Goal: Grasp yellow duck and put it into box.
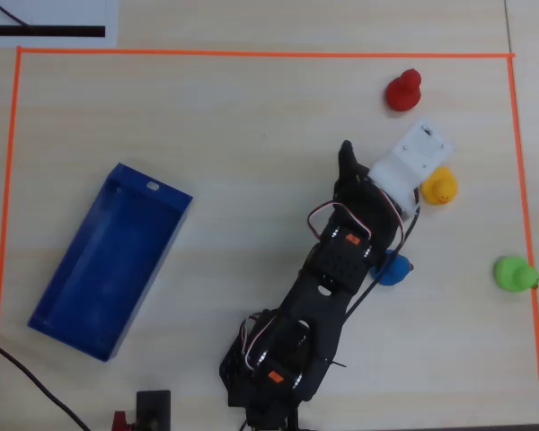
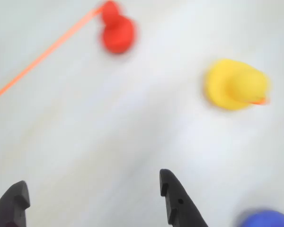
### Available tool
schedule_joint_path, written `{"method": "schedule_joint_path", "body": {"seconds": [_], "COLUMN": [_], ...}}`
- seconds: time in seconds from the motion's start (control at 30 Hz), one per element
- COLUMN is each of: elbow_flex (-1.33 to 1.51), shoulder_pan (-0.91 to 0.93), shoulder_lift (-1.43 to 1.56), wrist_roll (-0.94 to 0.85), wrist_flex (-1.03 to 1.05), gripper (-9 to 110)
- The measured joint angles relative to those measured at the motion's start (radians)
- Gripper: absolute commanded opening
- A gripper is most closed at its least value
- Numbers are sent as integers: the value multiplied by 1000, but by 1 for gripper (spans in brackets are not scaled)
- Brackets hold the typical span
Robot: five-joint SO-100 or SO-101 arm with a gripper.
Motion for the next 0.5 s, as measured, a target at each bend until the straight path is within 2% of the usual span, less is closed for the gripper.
{"method": "schedule_joint_path", "body": {"seconds": [0.27, 0.5], "elbow_flex": [-6, 86], "shoulder_pan": [141, 192], "shoulder_lift": [-138, -175], "wrist_roll": [-9, -146], "wrist_flex": [-44, -84], "gripper": [37, 37]}}
